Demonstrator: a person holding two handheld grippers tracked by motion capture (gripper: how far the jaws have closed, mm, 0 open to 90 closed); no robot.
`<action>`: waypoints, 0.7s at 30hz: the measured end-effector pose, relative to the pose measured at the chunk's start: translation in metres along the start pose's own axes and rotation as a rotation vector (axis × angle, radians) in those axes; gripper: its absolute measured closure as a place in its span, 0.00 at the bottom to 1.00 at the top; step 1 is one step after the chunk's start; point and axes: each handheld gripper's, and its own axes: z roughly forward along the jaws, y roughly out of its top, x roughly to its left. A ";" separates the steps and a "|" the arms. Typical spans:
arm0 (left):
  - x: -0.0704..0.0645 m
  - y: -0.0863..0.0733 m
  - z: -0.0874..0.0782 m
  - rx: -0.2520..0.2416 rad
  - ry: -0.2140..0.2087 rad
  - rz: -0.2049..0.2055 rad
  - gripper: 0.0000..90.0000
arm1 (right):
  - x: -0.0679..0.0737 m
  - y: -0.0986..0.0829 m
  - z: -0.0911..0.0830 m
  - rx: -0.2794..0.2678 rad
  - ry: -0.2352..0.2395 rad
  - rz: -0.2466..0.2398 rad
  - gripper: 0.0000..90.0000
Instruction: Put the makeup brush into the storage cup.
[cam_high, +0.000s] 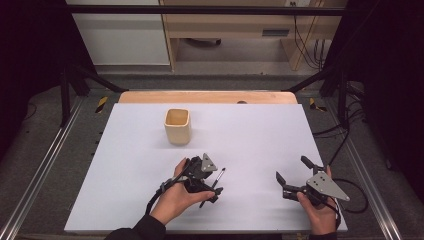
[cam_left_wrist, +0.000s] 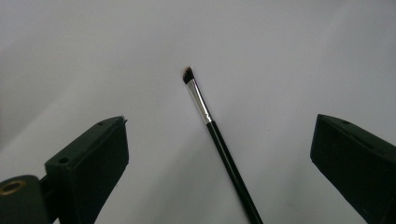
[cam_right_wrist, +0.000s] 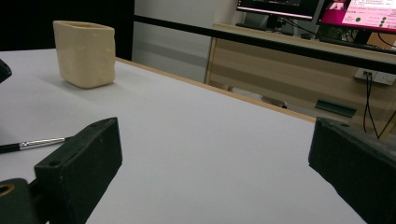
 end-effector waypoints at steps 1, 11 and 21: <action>0.000 0.000 0.000 0.003 0.001 0.000 0.05 | 0.000 0.000 0.000 0.000 0.000 0.000 0.03; 0.000 0.000 0.006 0.030 -0.003 0.002 0.04 | -0.001 0.000 0.000 -0.006 -0.001 -0.001 0.03; 0.003 -0.001 0.011 0.036 0.017 -0.033 0.05 | -0.001 0.000 0.000 -0.005 0.000 -0.001 0.03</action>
